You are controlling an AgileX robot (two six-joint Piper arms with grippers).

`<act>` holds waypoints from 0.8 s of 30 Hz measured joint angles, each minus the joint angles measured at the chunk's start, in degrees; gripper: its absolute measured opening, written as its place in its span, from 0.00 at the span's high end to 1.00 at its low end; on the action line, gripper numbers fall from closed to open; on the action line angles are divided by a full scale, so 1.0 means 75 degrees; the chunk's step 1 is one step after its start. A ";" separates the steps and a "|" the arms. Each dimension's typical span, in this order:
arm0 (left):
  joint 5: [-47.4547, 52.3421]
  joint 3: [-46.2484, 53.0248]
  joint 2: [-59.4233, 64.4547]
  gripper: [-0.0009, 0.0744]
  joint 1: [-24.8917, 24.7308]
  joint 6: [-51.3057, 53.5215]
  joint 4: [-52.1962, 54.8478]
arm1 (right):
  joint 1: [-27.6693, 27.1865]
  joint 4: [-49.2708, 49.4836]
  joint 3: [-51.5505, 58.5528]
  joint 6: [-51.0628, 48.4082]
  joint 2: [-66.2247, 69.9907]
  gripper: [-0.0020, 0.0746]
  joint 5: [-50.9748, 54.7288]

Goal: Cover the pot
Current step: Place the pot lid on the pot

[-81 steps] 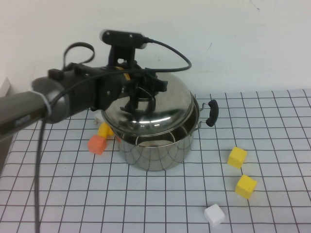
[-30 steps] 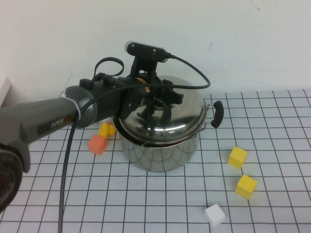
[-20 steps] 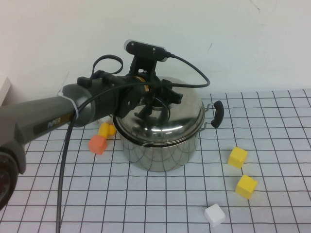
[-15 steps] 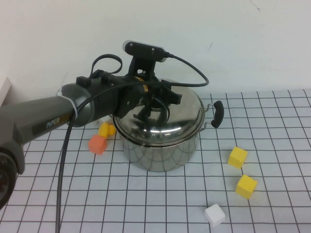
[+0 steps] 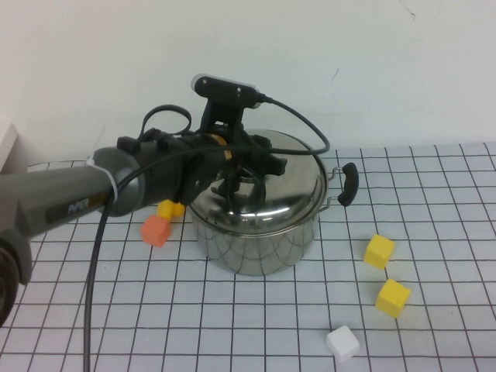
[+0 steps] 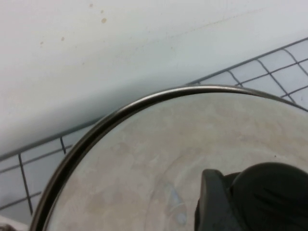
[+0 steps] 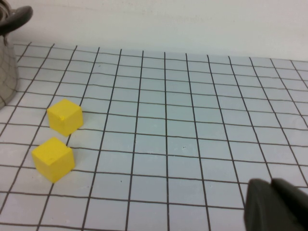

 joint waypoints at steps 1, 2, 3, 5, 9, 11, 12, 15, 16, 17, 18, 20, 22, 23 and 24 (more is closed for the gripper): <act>-0.0156 0.0074 0.0000 0.55 0.0000 0.0000 0.0041 | 0.0000 0.0000 0.0000 0.0000 0.0000 0.96 0.0000; -0.0340 0.0156 0.0000 0.55 0.0000 0.0000 0.0044 | 0.0000 0.0000 0.0000 0.0000 0.0000 0.96 0.0000; -0.0499 0.0238 0.0000 0.55 0.0000 0.0000 0.0057 | 0.0000 0.0000 0.0000 0.0000 0.0000 0.96 0.0000; -0.0854 0.0353 0.0030 0.55 0.0000 0.0000 0.0073 | 0.0000 0.0000 0.0000 0.0000 0.0000 0.96 0.0000; -0.1204 0.0428 0.0100 0.55 0.0000 0.0000 0.0100 | 0.0000 0.0000 0.0000 0.0000 0.0000 0.96 0.0000; -0.1276 0.0441 0.0119 0.55 0.0000 0.0020 0.0100 | 0.0000 0.0000 0.0000 0.0000 0.0000 0.96 0.0000; -0.1292 0.0441 0.0119 0.55 0.0000 0.0059 0.0100 | 0.0000 0.0000 0.0000 0.0000 0.0000 0.96 0.0000; -0.1373 0.0473 0.0131 0.55 0.0000 0.0183 0.0119 | 0.0000 0.0000 0.0000 0.0000 0.0000 0.96 0.0000; -0.1432 0.0510 0.0136 0.55 0.0000 0.0248 0.0137 | 0.0000 0.0000 0.0000 0.0000 0.0000 0.96 0.0000; -0.1524 0.0542 0.0151 0.55 0.0000 0.0302 0.0121 | 0.0000 0.0000 0.0000 0.0000 0.0000 0.96 0.0000; -0.1627 0.0566 0.0149 0.55 0.0000 0.0335 0.0106 | 0.0000 0.0000 0.0000 0.0000 0.0000 0.96 0.0000; -0.1890 0.0667 0.0168 0.55 0.0000 0.0397 0.0043 | 0.0000 0.0000 0.0000 0.0000 0.0000 0.96 0.0000; -0.2084 0.0757 0.0182 0.55 0.0000 0.0450 -0.0001 | 0.0000 0.0000 0.0000 0.0000 0.0000 0.96 0.0000; -0.2185 0.0797 0.0186 0.55 0.0000 0.0450 -0.0034 | 0.0000 0.0000 0.0000 0.0000 0.0000 0.96 0.0000; -0.2261 0.0835 0.0186 0.55 0.0000 0.0464 -0.0035 | 0.0000 0.0000 0.0000 0.0000 0.0000 0.96 0.0000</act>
